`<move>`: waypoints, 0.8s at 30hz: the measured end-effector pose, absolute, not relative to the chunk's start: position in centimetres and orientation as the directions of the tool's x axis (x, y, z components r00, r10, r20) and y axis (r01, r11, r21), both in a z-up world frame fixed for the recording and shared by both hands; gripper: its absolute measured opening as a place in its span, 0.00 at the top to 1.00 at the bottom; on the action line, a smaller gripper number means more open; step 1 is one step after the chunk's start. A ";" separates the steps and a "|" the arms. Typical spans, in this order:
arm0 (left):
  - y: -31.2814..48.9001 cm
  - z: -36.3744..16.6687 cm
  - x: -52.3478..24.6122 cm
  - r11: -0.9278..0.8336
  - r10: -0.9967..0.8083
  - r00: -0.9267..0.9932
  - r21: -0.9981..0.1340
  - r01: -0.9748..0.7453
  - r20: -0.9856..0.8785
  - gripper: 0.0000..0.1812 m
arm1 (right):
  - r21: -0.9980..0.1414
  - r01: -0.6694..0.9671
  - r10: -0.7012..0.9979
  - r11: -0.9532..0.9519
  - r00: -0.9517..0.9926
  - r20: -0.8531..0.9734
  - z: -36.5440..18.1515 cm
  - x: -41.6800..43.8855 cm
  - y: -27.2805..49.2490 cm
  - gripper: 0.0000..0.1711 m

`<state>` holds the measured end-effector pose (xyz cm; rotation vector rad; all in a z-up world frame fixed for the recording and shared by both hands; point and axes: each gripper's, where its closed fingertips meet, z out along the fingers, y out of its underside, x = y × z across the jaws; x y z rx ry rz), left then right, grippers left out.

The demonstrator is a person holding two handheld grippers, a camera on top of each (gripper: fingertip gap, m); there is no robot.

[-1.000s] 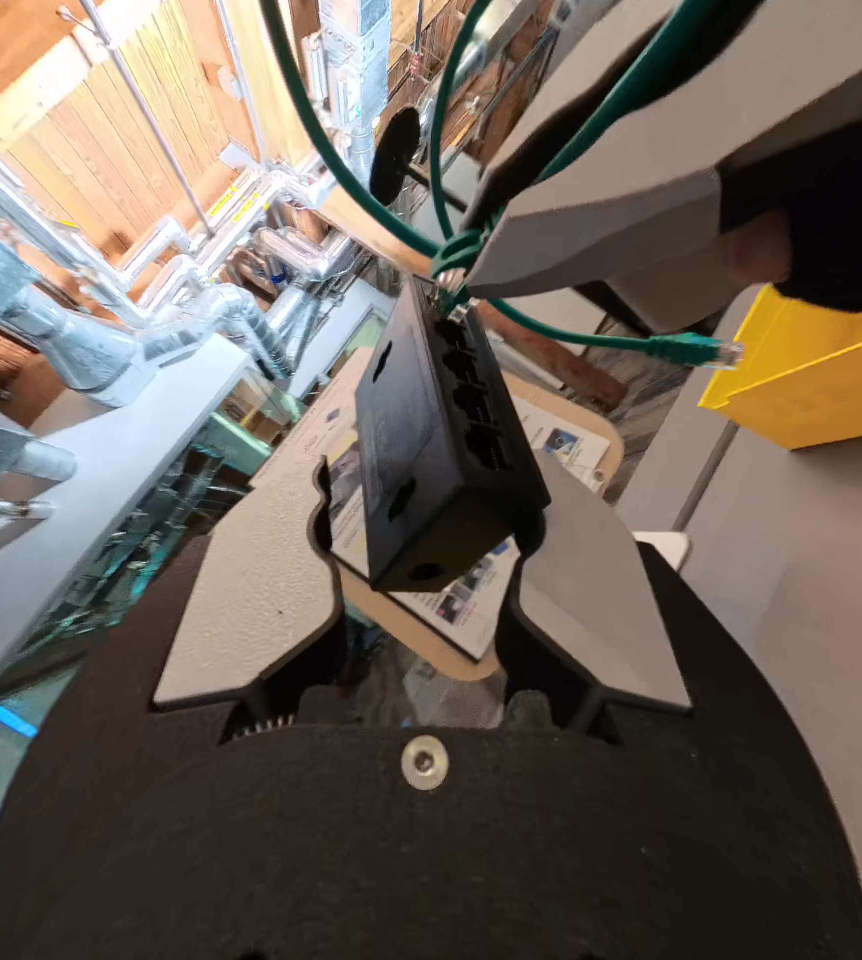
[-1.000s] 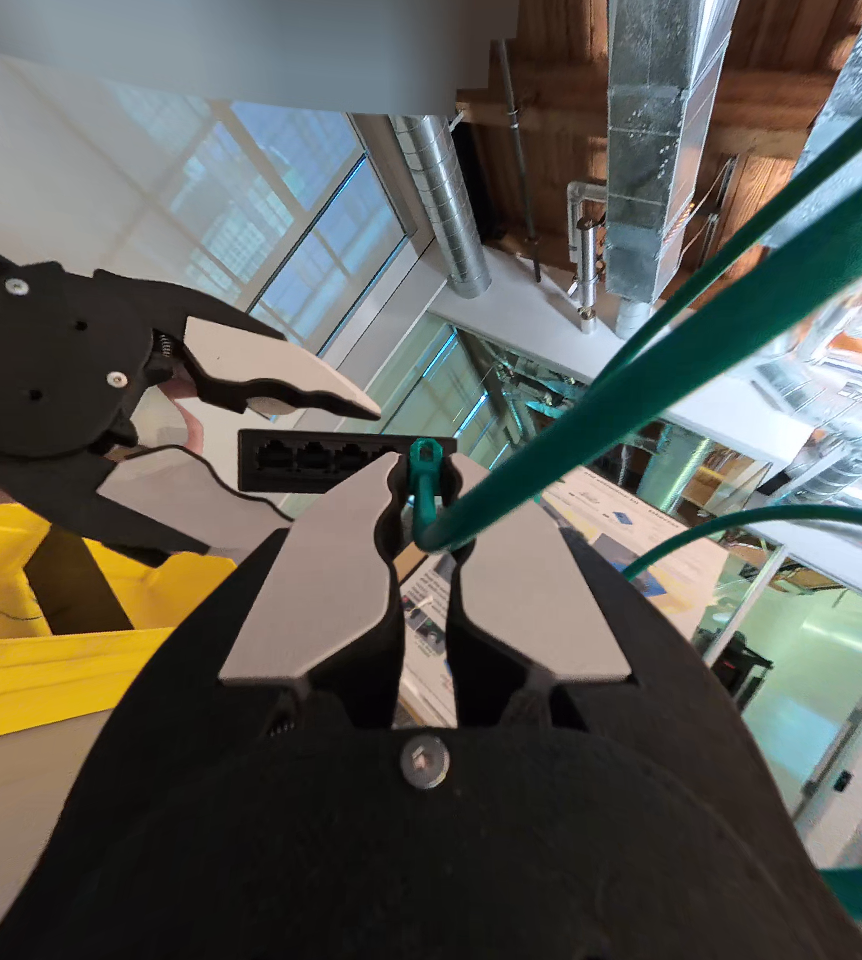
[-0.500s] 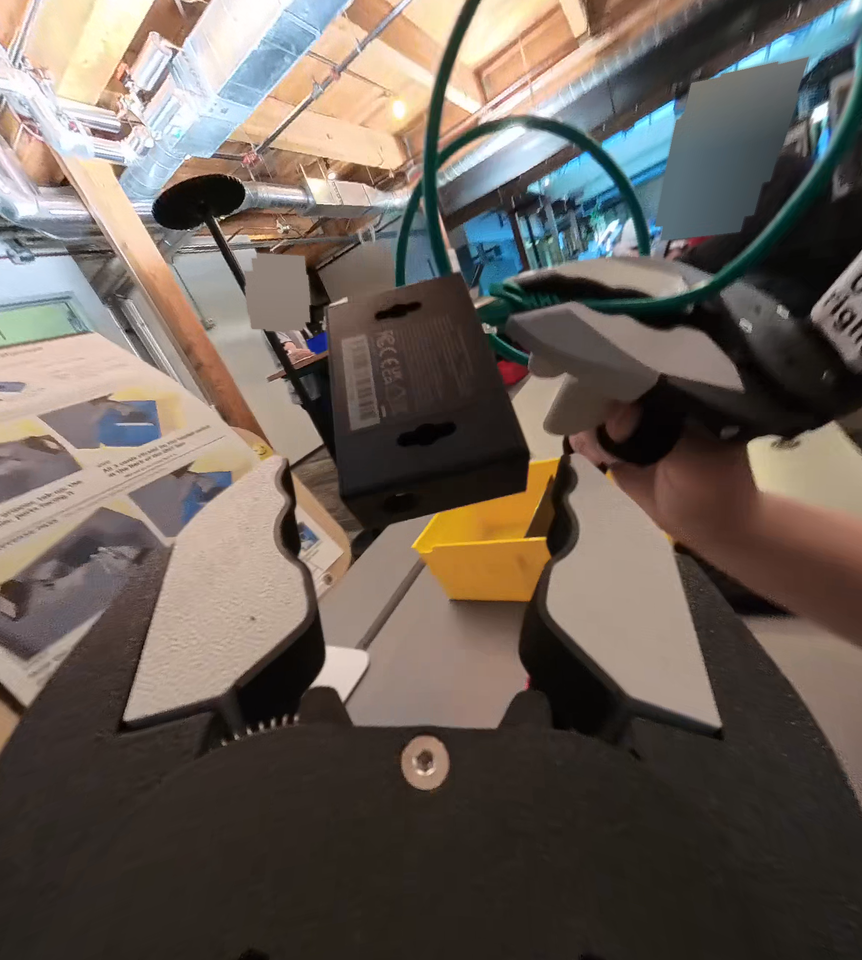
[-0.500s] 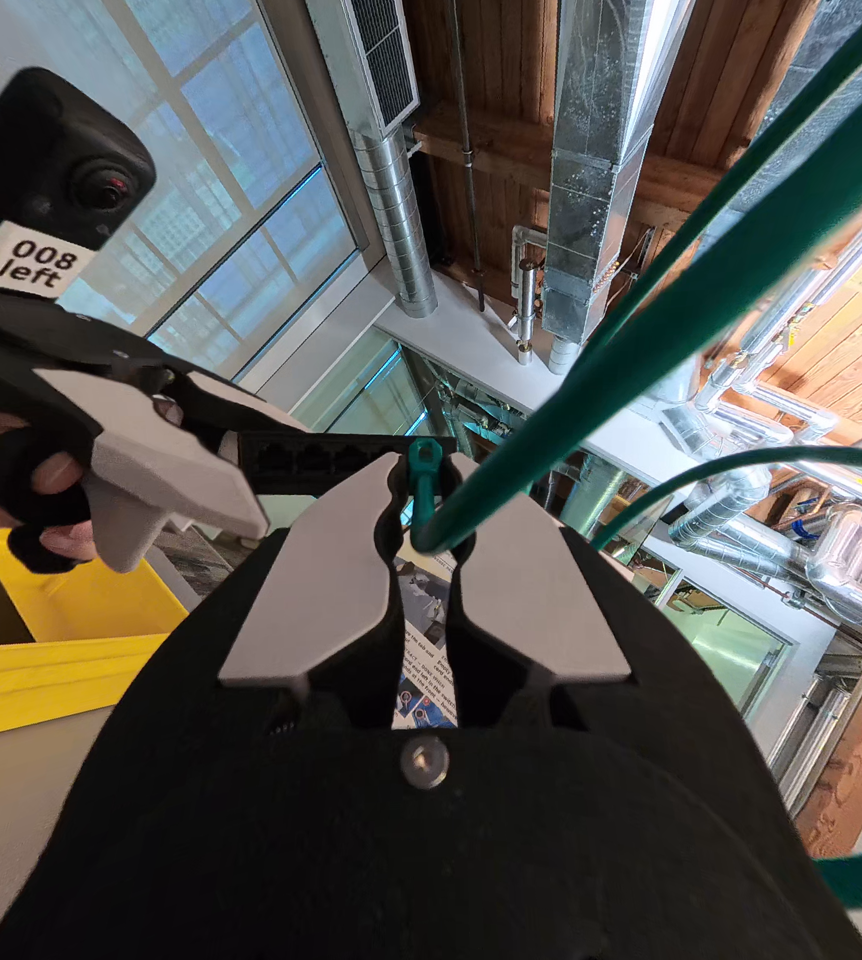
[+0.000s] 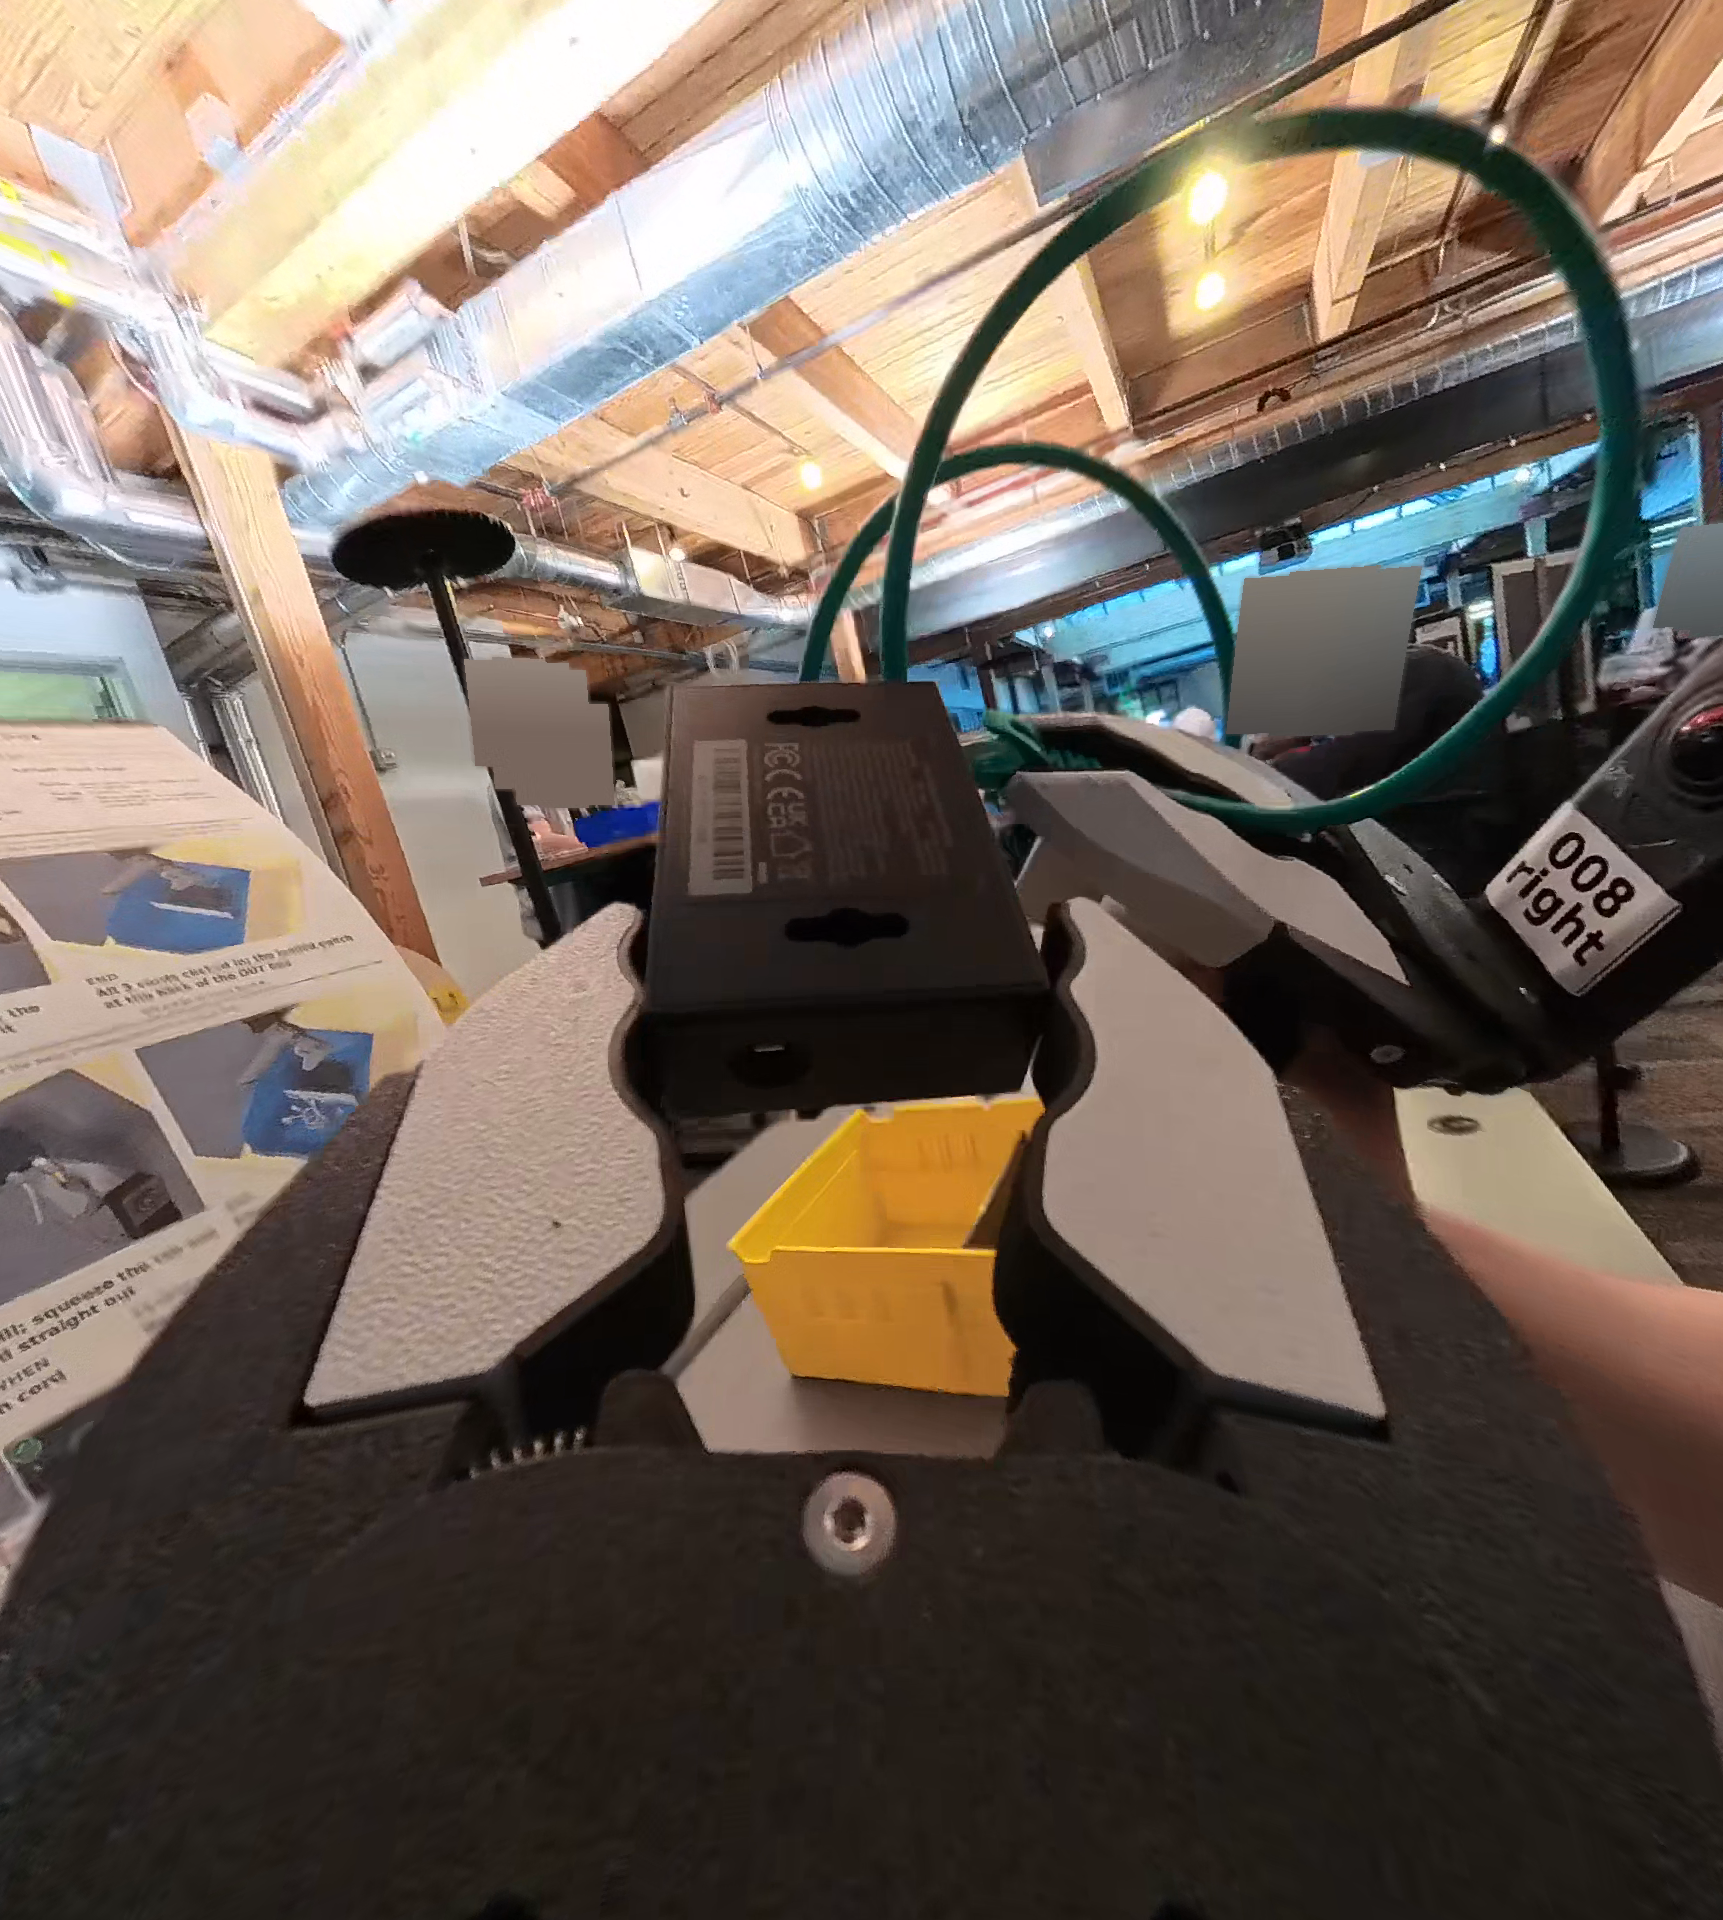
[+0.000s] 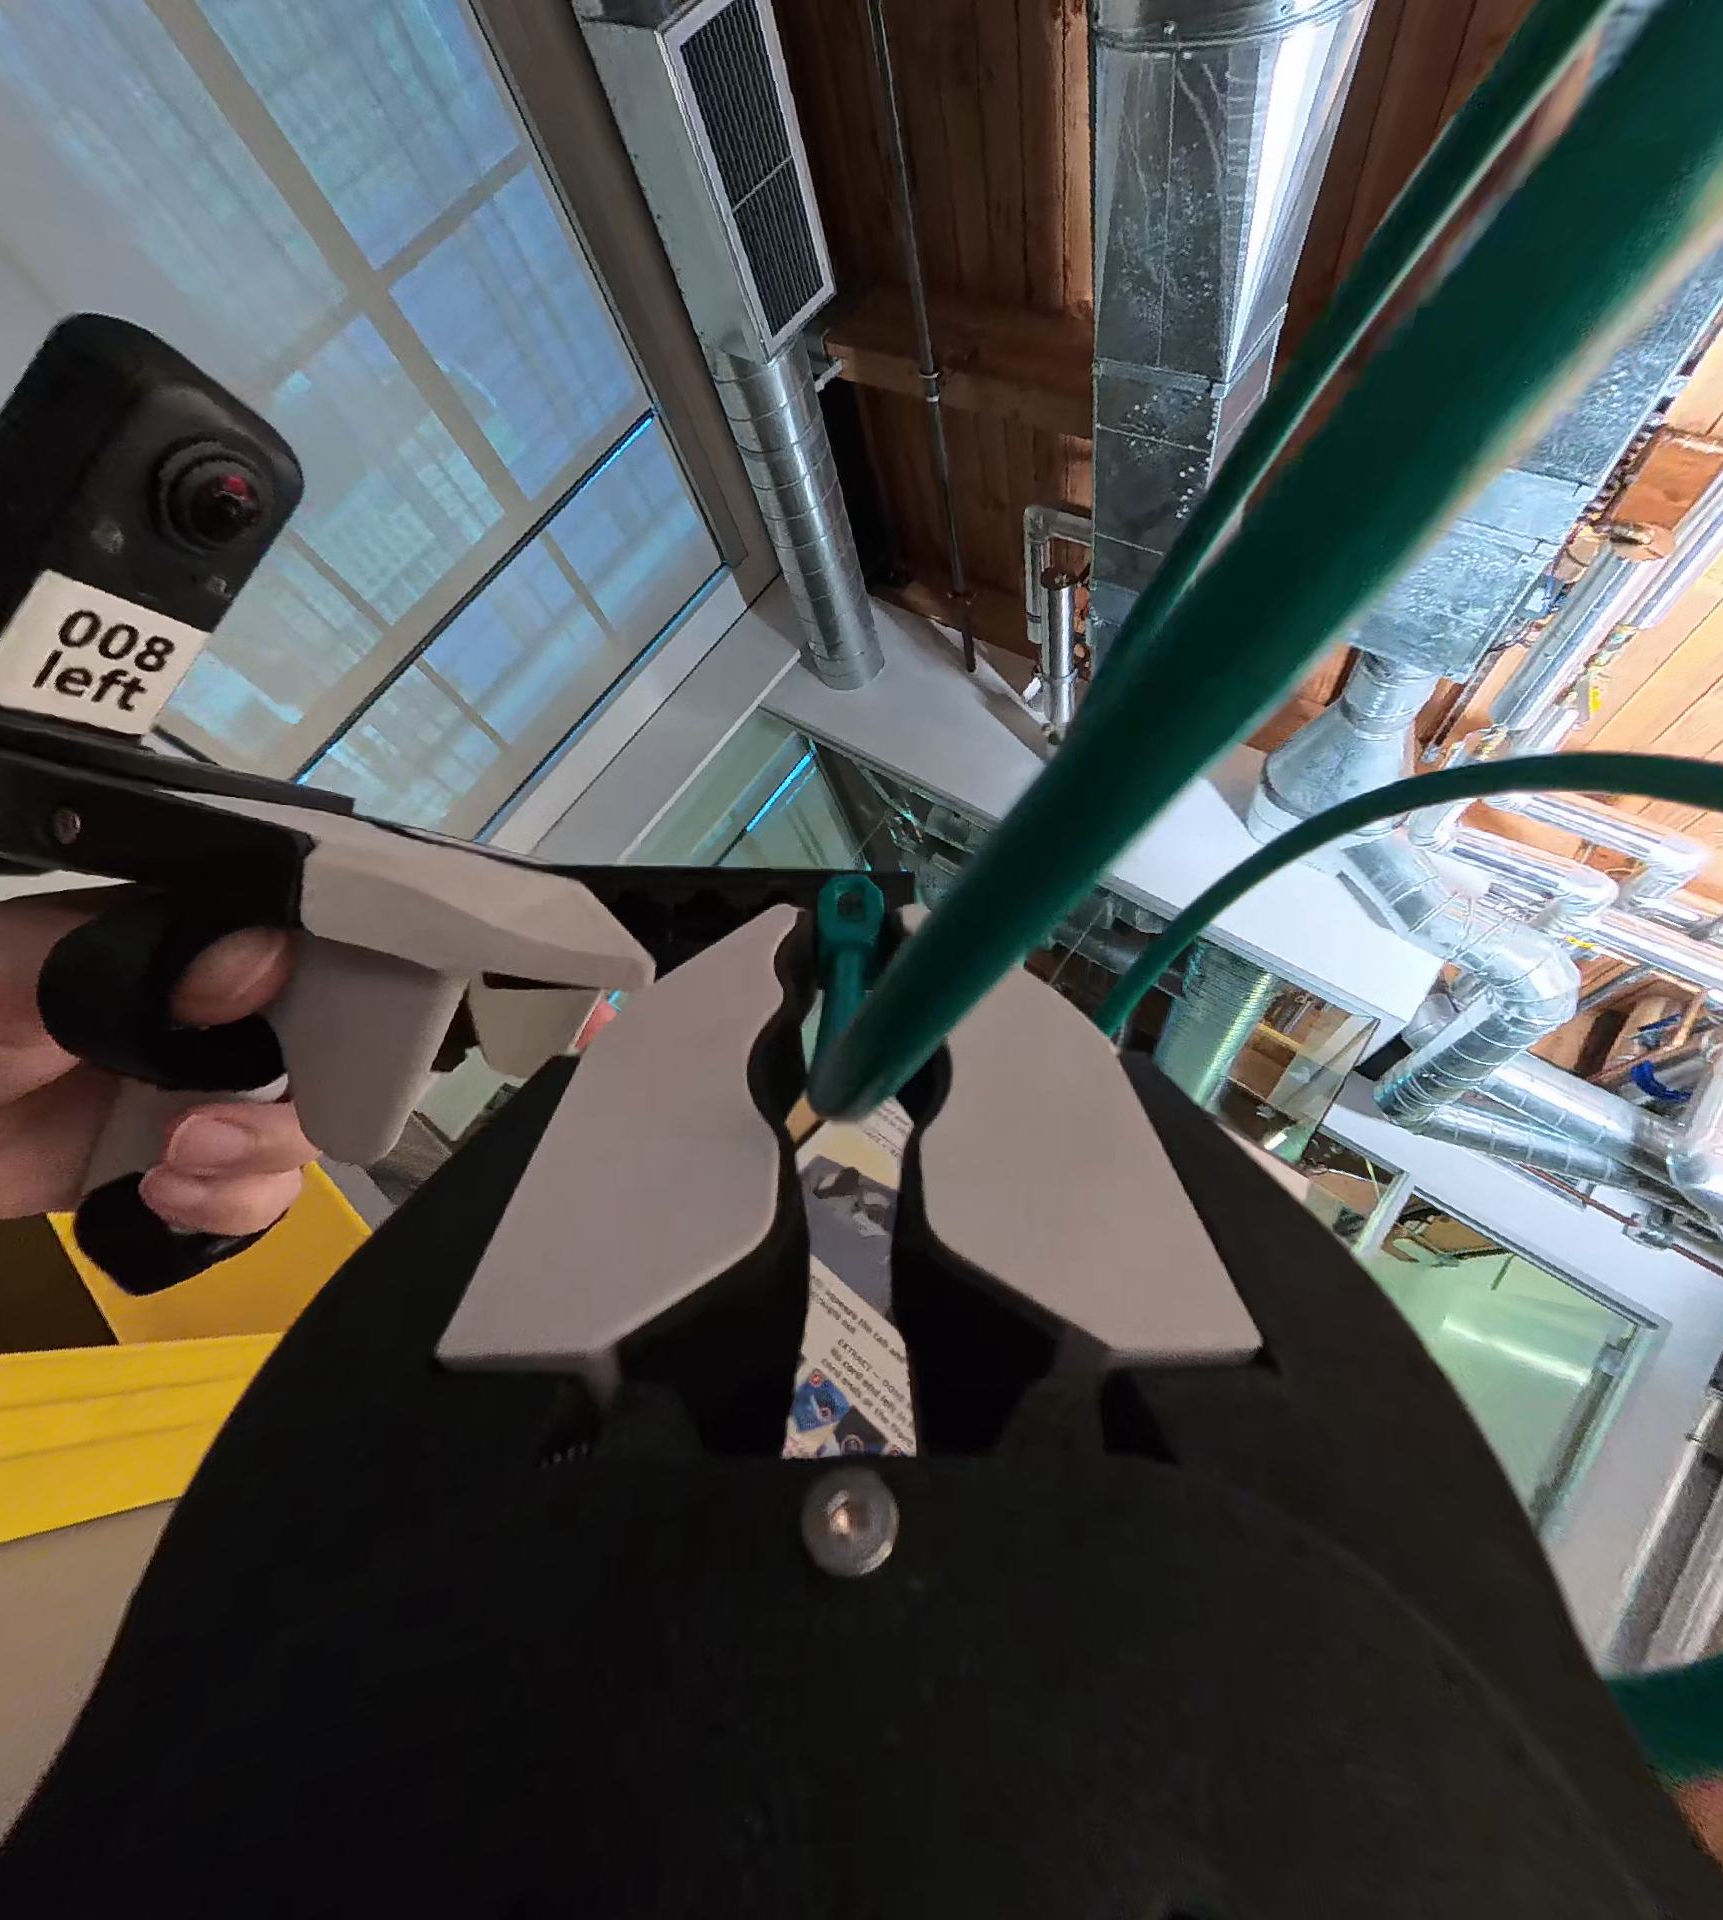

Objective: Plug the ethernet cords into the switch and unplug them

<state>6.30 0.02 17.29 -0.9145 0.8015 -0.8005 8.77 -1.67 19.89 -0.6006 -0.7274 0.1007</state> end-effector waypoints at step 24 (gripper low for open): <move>-0.6 18.4 5.6 0.488 -0.793 0.540 -0.825 0.284 -0.283 0.58 | -0.600 0.047 0.394 0.799 0.713 0.580 18.7 7.6 -1.2 0.93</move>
